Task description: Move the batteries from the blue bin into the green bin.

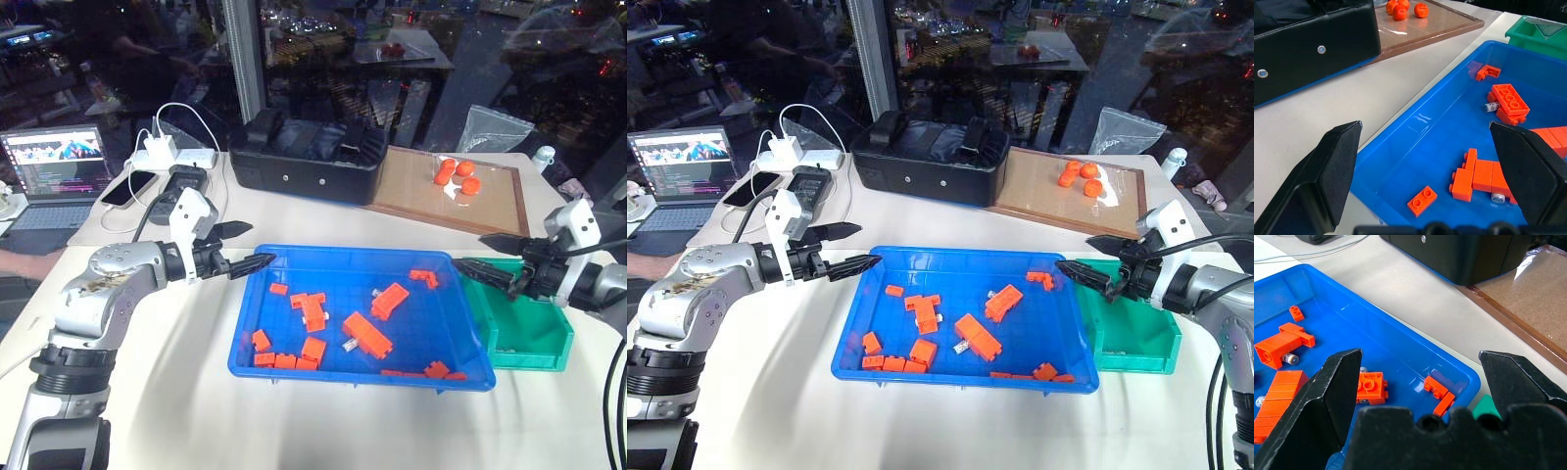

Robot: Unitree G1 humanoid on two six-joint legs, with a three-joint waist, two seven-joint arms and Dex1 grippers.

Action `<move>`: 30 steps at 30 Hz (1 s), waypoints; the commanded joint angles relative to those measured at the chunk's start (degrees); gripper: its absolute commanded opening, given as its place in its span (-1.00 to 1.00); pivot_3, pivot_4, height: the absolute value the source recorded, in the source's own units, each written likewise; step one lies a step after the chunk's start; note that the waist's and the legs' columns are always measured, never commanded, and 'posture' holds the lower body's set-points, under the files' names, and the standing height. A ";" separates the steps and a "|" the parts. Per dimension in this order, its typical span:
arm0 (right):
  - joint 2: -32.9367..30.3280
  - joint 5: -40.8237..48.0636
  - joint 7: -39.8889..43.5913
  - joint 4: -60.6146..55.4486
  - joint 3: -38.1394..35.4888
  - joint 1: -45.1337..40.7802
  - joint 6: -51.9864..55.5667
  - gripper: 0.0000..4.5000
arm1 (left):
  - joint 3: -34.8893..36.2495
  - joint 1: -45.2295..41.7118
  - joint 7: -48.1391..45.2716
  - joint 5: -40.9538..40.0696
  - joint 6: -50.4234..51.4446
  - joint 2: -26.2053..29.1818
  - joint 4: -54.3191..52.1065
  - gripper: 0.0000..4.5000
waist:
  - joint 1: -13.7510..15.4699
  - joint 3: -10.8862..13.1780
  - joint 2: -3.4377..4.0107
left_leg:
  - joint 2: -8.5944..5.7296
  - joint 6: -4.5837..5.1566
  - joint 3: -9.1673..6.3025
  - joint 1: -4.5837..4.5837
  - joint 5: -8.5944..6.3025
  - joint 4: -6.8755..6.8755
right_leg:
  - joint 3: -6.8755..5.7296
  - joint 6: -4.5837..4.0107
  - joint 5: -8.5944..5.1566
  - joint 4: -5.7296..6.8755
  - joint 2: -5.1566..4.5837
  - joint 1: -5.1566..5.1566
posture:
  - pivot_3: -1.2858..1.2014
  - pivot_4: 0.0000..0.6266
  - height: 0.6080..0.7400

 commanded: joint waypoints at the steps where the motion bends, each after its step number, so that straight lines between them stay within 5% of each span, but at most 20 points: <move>1: -1.76 -0.76 0.77 -2.19 -1.03 -1.28 -1.30 0.97 | 0.54 -1.50 -3.38 -0.60 -0.56 1.66 0.17 1.00 | 0.00 0.00 0.00 | 0.00 0.00 0.00 0.00 0.00 0.00 | 0.00 0.00 0.00 0.00 0.00 0.00 | 0.03 -0.52 1.00; 9: -5.35 -5.75 7.06 -6.12 16.17 -12.95 0.64 0.97 | -3.18 -0.35 -17.99 -3.85 3.57 11.26 -6.28 1.00 | -0.44 0.01 0.02 | 0.10 -0.01 0.01 0.04 0.00 0.01 | 0.02 -0.10 -0.02 0.04 0.11 -0.12 | 0.03 -0.52 1.00; 15: -1.76 -20.06 13.77 -1.76 34.44 -17.38 -10.74 0.97 | -5.12 0.03 -21.18 -3.05 3.30 13.43 -8.41 1.00 | 0.12 0.01 0.00 | 0.11 -0.01 0.06 -0.06 0.00 0.04 | -0.03 -0.18 -0.06 0.06 0.06 -0.23 | 0.03 -0.52 1.00; 30: 8.51 -38.28 35.60 35.62 46.88 -38.00 -47.50 0.97 | -5.47 1.68 -19.82 0.07 2.16 13.86 -10.94 1.00 | -0.16 0.03 0.01 | 0.21 -0.01 0.13 -0.05 0.01 0.35 | -0.03 -0.24 -0.09 0.37 0.38 -0.23 | 0.03 -0.52 1.00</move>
